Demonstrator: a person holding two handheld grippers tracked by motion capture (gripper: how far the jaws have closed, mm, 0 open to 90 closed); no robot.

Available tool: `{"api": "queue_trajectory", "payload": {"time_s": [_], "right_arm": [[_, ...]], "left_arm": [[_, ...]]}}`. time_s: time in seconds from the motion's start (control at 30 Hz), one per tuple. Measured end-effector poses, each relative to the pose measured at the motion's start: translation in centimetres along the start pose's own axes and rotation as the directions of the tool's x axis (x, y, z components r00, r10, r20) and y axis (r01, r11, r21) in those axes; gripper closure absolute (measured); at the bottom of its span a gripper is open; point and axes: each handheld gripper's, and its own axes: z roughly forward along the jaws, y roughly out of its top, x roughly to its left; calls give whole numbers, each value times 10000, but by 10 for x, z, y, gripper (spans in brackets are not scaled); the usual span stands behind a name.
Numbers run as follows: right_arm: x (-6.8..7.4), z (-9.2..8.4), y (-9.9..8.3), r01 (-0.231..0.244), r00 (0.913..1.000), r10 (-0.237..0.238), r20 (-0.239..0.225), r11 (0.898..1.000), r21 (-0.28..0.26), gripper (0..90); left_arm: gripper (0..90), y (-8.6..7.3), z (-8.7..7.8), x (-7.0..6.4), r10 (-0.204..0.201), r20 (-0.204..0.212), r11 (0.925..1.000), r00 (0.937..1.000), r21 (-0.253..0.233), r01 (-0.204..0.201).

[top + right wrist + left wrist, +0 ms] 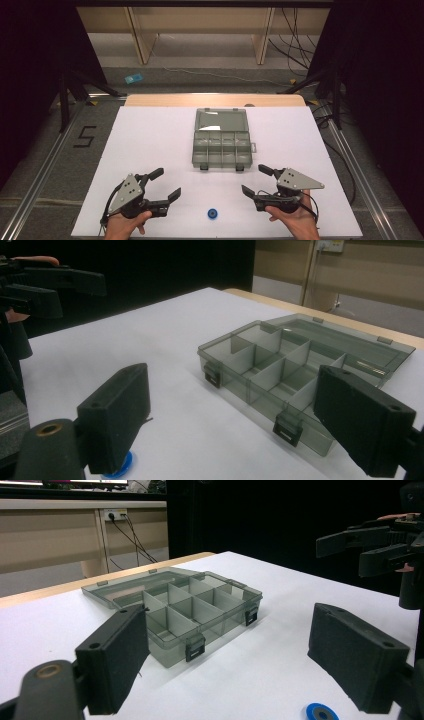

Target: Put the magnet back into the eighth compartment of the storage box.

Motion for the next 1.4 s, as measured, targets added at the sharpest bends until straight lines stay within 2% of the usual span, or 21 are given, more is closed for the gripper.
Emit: {"api": "queue_trajectory", "payload": {"time_s": [0.1, 0.13, 0.3, 0.37, 0.4, 0.5, 0.53, 0.63, 0.67, 0.77, 0.8, 1.07, 1.17, 1.27, 1.33, 1.4], "right_arm": [[0, 0, 0, 67, 10000, -67, 21, 10000, -37, 161], [0, 0, 0, 73, 10000, -73, 21, 10000, -28, 161], [1, 2, 0, 61, 10000, -62, -52, 9999, -88, 160], [0, 2, 0, 376, 9993, -375, 59, 9992, -108, 159], [2, 2, 0, 256, 9997, -256, 29, 9996, 75, 159], [2, 2, 0, 243, 9997, -243, 35, 9997, 60, 159], [1, 4, 0, 424, 9991, -424, 0, 9991, -76, 159], [2, 4, 1, 458, 9989, -458, -19, 9989, -105, 158], [3, 3, 1, 455, 9990, -456, 38, 9987, 220, 158], [3, 5, 1, 587, 9983, -586, -60, 9981, 198, 158], [4, 5, 1, 621, 9981, -620, -36, 9974, 369, 159], [6, 8, 1, 934, 9956, -926, -146, 9932, 697, 161], [9, 9, 1, 854, 9962, -831, -275, 9917, 966, 164], [11, 12, 1, 1131, 9934, -1103, -319, 9880, 1049, 165], [12, 13, 1, 1145, 9933, -1122, -273, 9876, 1078, 166], [14, 14, 2, 1294, 9911, -1242, -474, 9832, 1285, 169]], "left_arm": [[162, 0, 0, 0, 36, 2, 10000, 10000, -4, -36], [162, 0, 1, 1, 38, 107, 9999, 9999, -147, -37], [162, 0, 1, 1, 30, 70, 9999, 10000, -103, -30], [162, 0, 1, 1, 33, 56, 10000, 10000, -81, -33], [162, 0, 1, 1, 33, 111, 9999, 9999, -147, -31], [162, -1, 1, 0, 14, 102, 9999, 9999, -144, -13], [162, -1, 1, 1, 13, 102, 9999, 9999, -139, -12], [162, -1, 1, 1, 20, 104, 9999, 9999, -125, -19], [162, -1, 1, 1, 25, 104, 9999, 9999, -125, -24], [162, -1, 1, 1, 19, 100, 9999, 9999, -128, -17], [162, -1, 1, 1, 18, 102, 9999, 9999, -130, -16], [162, 0, 1, 0, -35, 9, 10000, 10000, -5, 35], [162, 0, 0, 0, -40, 4, 10000, 10000, -3, 40], [162, -1, 1, 0, -42, -1, 10000, 10000, 0, 42], [162, 0, 0, 0, -35, -8, 10000, 10000, 8, 35], [162, 0, 1, 0, 0, 1, 10000, 10000, -3, 0]]}}
